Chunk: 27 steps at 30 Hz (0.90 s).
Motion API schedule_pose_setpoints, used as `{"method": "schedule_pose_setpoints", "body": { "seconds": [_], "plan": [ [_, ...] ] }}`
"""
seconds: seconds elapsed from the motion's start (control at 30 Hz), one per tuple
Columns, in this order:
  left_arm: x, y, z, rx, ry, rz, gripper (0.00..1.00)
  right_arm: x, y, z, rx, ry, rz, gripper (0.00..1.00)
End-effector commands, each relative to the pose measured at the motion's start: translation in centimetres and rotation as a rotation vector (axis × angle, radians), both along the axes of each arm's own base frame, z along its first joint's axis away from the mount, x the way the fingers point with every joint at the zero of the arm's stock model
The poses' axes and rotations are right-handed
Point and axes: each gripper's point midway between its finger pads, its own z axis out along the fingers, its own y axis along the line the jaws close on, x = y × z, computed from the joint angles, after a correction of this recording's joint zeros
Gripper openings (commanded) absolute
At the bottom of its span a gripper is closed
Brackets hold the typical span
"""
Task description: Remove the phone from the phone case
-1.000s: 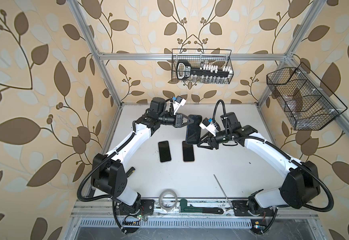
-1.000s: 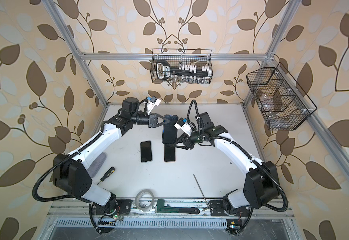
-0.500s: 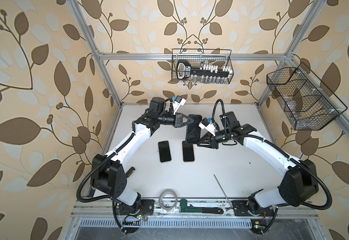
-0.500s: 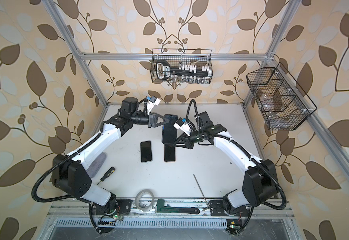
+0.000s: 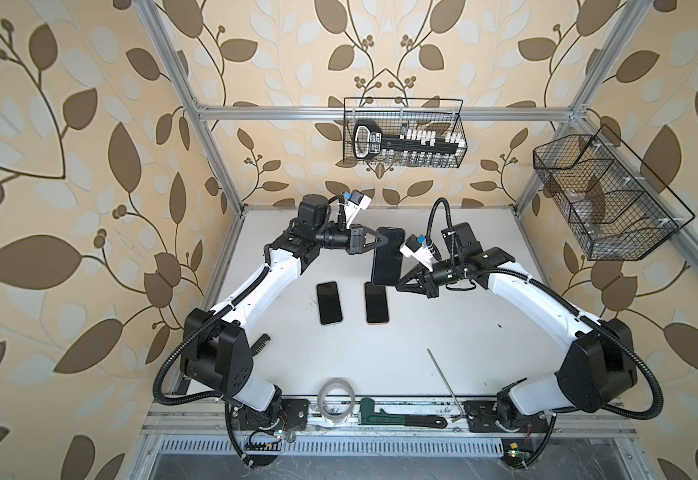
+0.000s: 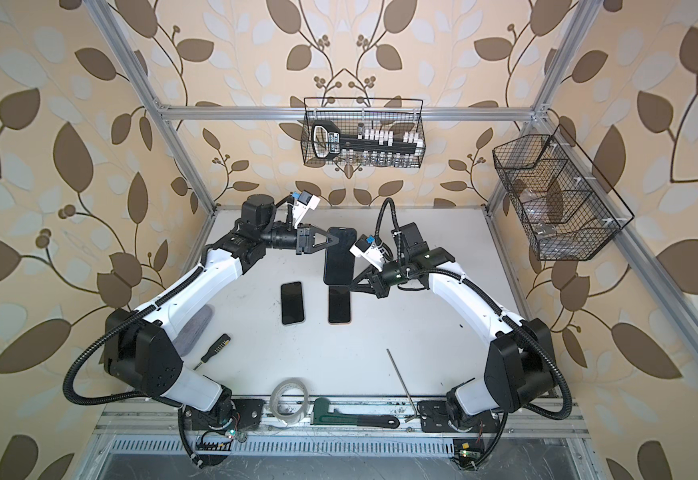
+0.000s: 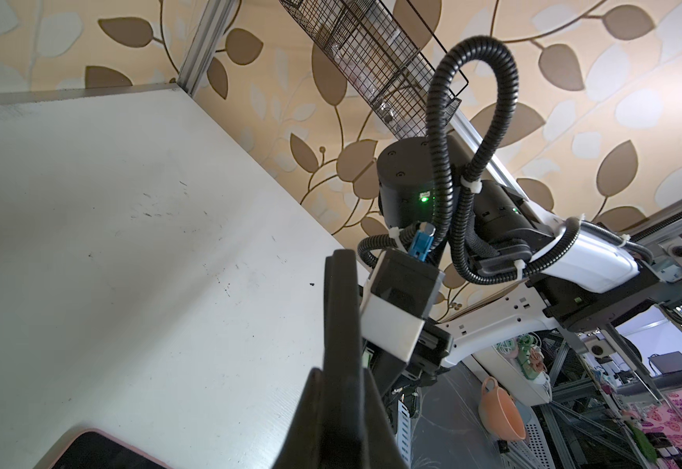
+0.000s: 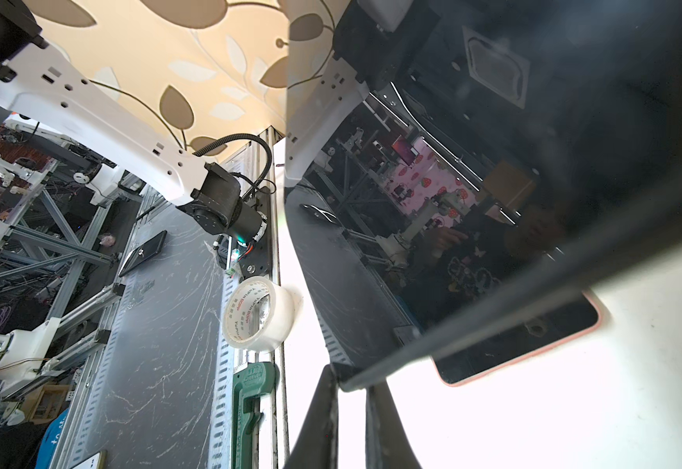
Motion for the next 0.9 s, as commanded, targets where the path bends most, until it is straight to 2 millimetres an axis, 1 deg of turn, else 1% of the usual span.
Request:
{"method": "schedule_pose_setpoints", "body": {
  "seconds": [0.0, 0.17, 0.43, 0.47, 0.5, 0.6, 0.63, 0.67, 0.73, 0.77, 0.8, 0.83, 0.87],
  "plan": [
    [-1.3, 0.1, 3.4, -0.068, -0.045, -0.011, 0.0, 0.4, 0.5, 1.0, 0.047, -0.084, 0.022, 0.0],
    [-0.8, 0.1, 4.1, -0.101, -0.02, 0.024, 0.0, 1.0, 0.5, 1.0, 0.052, -0.109, -0.004, 0.0],
    [-0.8, 0.3, 4.6, -0.135, 0.01, 0.055, 0.0, 2.2, 0.5, 0.5, 0.086, -0.125, -0.058, 0.0],
    [-1.4, 0.6, 5.5, -0.148, -0.01, 0.054, 0.0, 2.2, 0.6, 0.5, 0.095, -0.125, -0.06, 0.0],
    [-1.7, 0.7, 5.9, -0.151, -0.019, 0.058, 0.0, 2.3, 0.6, 0.4, 0.101, -0.121, -0.061, 0.0],
    [-1.8, 0.9, 5.9, -0.137, -0.029, 0.072, 0.0, 2.2, 0.3, 0.3, 0.105, -0.112, -0.06, 0.0],
    [-1.9, 1.0, 5.9, -0.132, -0.033, 0.072, 0.0, 2.1, 0.1, 0.3, 0.105, -0.108, -0.056, 0.02],
    [-1.9, 1.0, 5.8, -0.127, -0.034, 0.072, 0.0, 1.8, -0.2, 0.3, 0.104, -0.1, -0.053, 0.08],
    [-2.0, 1.0, 5.6, -0.113, -0.052, 0.067, 0.0, 1.1, -0.6, 0.3, 0.087, -0.087, -0.034, 0.24],
    [-2.0, 1.0, 5.3, -0.099, -0.064, 0.065, 0.0, 0.5, -0.9, 0.1, 0.061, -0.076, -0.025, 0.35],
    [-1.9, 1.0, 5.2, -0.09, -0.074, 0.064, 0.0, 0.2, -1.0, -0.1, 0.045, -0.07, -0.018, 0.41],
    [-1.9, 0.9, 5.1, -0.084, -0.077, 0.058, 0.0, -0.5, -1.1, -0.5, 0.02, -0.053, 0.002, 0.46],
    [-2.0, 0.8, 5.2, -0.086, -0.081, 0.039, 0.0, -1.1, -1.1, -0.5, 0.01, -0.044, 0.016, 0.48]
  ]
}}
